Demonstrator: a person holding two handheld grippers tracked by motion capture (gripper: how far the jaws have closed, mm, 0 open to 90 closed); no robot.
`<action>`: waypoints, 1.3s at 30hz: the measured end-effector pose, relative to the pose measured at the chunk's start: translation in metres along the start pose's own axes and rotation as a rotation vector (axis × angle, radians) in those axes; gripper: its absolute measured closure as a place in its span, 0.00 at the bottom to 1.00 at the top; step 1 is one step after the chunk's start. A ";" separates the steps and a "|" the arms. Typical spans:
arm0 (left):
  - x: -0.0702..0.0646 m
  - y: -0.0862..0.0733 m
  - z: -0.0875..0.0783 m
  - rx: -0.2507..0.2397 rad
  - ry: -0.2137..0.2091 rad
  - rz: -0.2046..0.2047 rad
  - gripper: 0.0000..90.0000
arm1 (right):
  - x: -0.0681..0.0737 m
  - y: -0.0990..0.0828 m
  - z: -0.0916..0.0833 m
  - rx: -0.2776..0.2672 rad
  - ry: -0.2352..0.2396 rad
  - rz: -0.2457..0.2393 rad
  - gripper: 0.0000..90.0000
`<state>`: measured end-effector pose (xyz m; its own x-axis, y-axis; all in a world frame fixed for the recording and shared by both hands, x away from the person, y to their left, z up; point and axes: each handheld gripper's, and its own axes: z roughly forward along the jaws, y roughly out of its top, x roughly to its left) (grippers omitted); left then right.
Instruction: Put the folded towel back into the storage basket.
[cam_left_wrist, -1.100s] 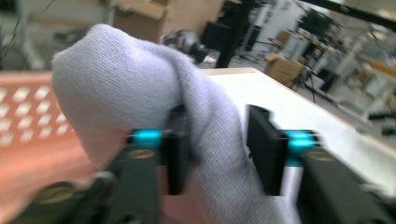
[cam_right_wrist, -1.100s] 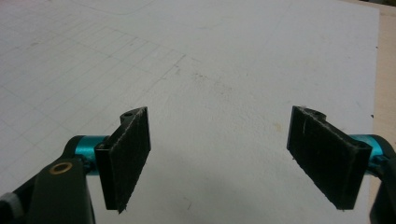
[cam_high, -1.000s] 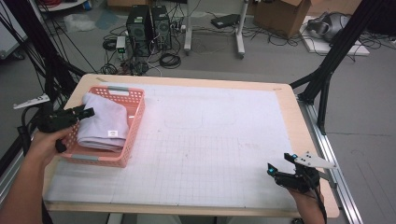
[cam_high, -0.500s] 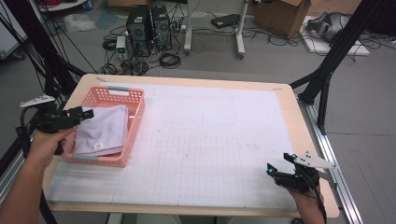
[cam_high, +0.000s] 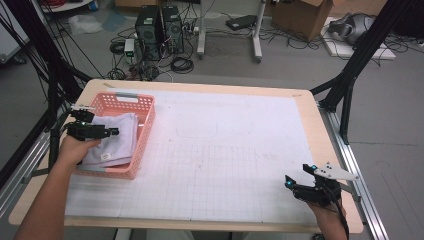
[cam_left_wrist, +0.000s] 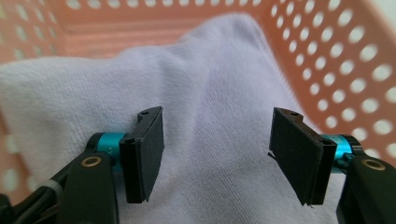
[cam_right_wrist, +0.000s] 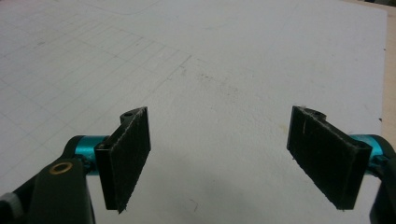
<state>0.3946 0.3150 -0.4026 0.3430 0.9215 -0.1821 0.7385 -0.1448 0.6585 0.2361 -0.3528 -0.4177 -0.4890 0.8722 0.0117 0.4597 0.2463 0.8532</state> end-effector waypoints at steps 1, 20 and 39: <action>-0.001 -0.001 0.004 0.015 -0.001 0.011 0.40 | 0.000 0.000 0.000 -0.001 0.000 0.000 0.23; -0.003 0.003 -0.029 -0.388 -0.081 0.045 0.38 | 0.000 -0.001 0.000 0.001 0.000 0.002 0.23; -0.083 -0.005 -0.065 -0.616 -0.192 0.114 0.23 | 0.005 0.005 0.005 -0.026 0.017 0.003 0.23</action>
<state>0.3242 0.2630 -0.3432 0.5390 0.8238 -0.1756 0.2434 0.0472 0.9688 0.2401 -0.3454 -0.4166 -0.5002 0.8656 0.0228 0.4422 0.2327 0.8662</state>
